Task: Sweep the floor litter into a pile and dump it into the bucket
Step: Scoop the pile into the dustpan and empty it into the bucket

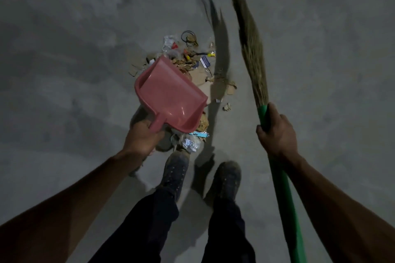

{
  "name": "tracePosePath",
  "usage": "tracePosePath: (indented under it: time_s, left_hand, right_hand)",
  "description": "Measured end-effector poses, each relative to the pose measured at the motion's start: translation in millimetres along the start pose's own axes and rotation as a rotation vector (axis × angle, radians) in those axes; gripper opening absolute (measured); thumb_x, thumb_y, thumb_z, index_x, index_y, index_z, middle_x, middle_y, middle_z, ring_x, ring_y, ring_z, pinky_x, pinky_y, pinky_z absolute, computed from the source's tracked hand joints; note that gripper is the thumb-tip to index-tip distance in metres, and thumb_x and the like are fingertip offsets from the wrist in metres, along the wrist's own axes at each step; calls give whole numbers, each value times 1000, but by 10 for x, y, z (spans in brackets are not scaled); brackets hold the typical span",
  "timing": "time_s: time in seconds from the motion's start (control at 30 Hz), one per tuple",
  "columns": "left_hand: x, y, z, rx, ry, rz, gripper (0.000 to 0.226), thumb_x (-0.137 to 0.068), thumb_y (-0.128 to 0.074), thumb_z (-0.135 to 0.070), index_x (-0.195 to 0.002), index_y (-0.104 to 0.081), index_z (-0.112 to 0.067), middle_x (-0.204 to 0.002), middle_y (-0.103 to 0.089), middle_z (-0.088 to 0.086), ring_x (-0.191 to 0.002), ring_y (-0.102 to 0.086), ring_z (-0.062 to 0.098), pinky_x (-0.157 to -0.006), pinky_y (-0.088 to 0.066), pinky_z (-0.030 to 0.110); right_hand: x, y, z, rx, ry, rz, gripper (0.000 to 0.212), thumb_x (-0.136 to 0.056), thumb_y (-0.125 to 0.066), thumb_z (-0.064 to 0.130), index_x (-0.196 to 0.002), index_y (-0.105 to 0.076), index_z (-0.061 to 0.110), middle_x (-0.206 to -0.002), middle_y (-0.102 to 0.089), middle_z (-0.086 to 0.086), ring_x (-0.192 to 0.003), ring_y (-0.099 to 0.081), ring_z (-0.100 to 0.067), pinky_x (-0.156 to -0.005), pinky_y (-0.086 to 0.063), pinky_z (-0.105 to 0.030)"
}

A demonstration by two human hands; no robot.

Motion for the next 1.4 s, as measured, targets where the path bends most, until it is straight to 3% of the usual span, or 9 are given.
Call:
tracePosePath:
  time_s: [0.13,0.3,0.43,0.57,0.73,0.83,1.03,1.17,1.4]
  left_hand:
    - [19,-34,209,45,36,-55,13,-89,-66,-13,-79,-58,-11,-54,-56,8,-38,-49,15,-35,-39,22]
    - [18,-127,375,207,66,-132,15,-89,-65,-10,-78,-56,-7,-49,-50,6,-36,-45,16,-35,-36,22]
    - [51,-173,375,258,102,-211,15,-88,-65,-10,-75,-56,-8,-51,-50,6,-38,-45,17,-35,-35,21]
    - [111,-109,334,303,131,-229,12,-88,-65,-12,-81,-60,-4,-56,-54,8,-42,-48,18,-39,-38,24]
    - [61,173,301,330,162,-228,13,-88,-64,-11,-77,-59,-6,-57,-56,11,-43,-48,19,-41,-37,23]
    - [-52,395,348,304,154,-218,15,-88,-63,-10,-75,-59,-6,-57,-56,11,-42,-47,18,-40,-37,23]
    - [-427,1003,610,252,131,-188,14,-85,-64,-12,-72,-59,-10,-61,-61,11,-46,-51,22,-50,-40,24]
    - [-597,1410,753,214,98,-91,13,-87,-60,-11,-74,-58,-11,-64,-58,8,-49,-49,17,-44,-37,21]
    - [-706,1886,809,133,57,-17,19,-91,-60,-17,-76,-55,-7,-60,-49,7,-47,-44,15,-31,-31,16]
  right_hand:
    - [-752,85,470,-45,72,64,56,-89,-60,14,-139,-37,22,-114,-53,-15,-86,-63,-33,-73,-59,-47]
    - [-1457,-31,1098,128,196,210,48,-87,-59,6,-131,-45,16,-110,-55,-13,-84,-64,-30,-69,-59,-39]
    - [-1330,-244,1142,404,351,329,55,-87,-61,13,-139,-42,14,-118,-53,-19,-96,-61,-36,-81,-56,-43]
    - [-746,-256,723,598,431,352,63,-93,-52,17,-151,-25,19,-120,-47,-18,-96,-58,-38,-71,-43,-36]
    - [-278,-75,352,461,319,335,67,-94,-46,13,-152,-16,29,-96,-42,-5,-66,-50,-20,-56,-52,-36]
    - [-246,10,590,324,276,291,65,-94,-48,12,-151,-21,28,-99,-44,-7,-71,-53,-21,-61,-55,-38]
    - [-578,-401,1871,217,315,196,62,-87,-60,12,-143,-36,24,-114,-52,-12,-84,-48,-20,-61,-40,-28]
    - [-537,-996,2588,140,249,274,48,-81,-63,10,-126,-48,20,-108,-60,-7,-86,-61,-24,-68,-58,-39]
    - [366,-1517,2269,88,54,347,59,-85,-62,7,-138,-41,19,-113,-54,-10,-86,-57,-21,-68,-56,-35]
Point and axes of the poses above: each hand's wrist, its own x-axis away from the middle knuckle, its own y-axis out of the back of the hand, z = x × y, the point moved 5 cm from there along -x, towards the middle knuckle
